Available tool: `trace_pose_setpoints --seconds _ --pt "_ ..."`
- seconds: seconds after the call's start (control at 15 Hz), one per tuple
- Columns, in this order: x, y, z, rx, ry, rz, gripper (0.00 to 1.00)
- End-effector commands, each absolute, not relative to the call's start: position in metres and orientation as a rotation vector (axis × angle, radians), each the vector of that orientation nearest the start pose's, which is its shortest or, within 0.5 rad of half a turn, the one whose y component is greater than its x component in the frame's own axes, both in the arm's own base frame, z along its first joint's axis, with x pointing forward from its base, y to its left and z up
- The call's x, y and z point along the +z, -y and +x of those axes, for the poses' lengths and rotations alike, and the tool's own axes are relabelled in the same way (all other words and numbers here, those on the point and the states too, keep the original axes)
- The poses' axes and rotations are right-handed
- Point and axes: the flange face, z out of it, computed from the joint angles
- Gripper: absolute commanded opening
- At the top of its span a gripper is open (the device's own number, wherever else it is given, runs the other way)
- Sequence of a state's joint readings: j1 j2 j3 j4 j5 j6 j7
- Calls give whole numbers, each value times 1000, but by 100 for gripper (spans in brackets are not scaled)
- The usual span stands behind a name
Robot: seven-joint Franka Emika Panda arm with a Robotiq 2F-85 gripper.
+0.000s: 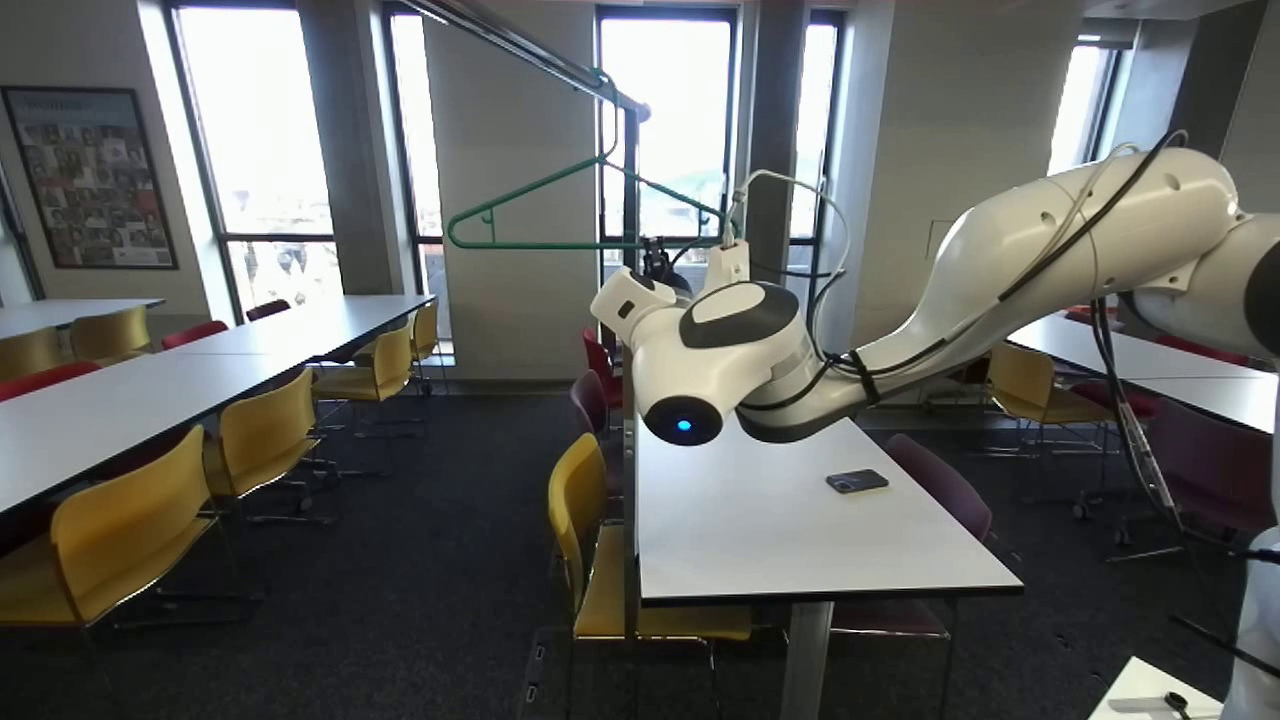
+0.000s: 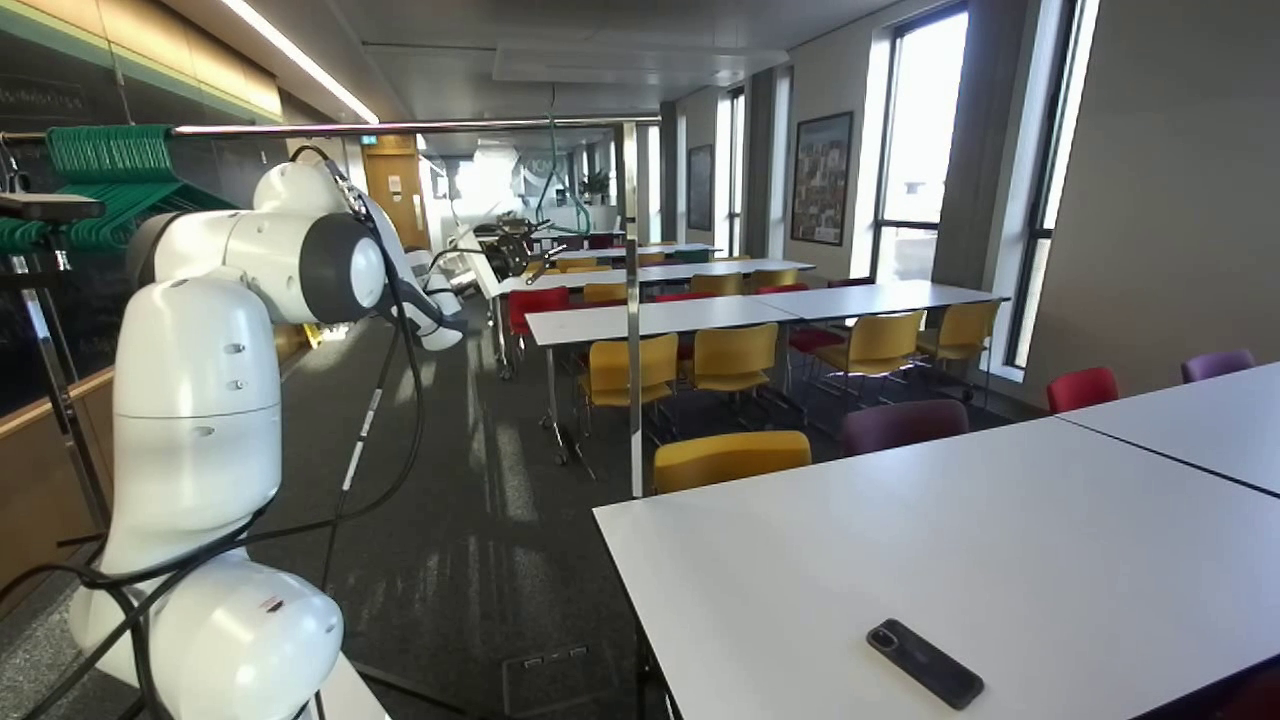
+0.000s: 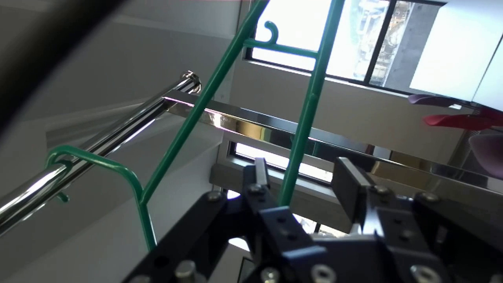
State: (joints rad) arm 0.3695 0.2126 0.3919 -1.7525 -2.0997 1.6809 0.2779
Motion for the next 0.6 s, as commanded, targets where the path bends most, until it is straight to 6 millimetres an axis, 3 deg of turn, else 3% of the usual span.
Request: trace_pose_setpoints --seconds 0.0,0.07,0.13,0.2,0.33,0.53 --pt "572 -361 541 777 -686 1063 72" --pt "573 -360 542 775 -683 1072 72" --pt "573 -359 542 776 -682 1084 78" --pt "574 -357 543 778 -679 1095 46" --pt "576 -356 544 779 -675 1111 39" --pt "578 -355 545 782 -667 1128 16"
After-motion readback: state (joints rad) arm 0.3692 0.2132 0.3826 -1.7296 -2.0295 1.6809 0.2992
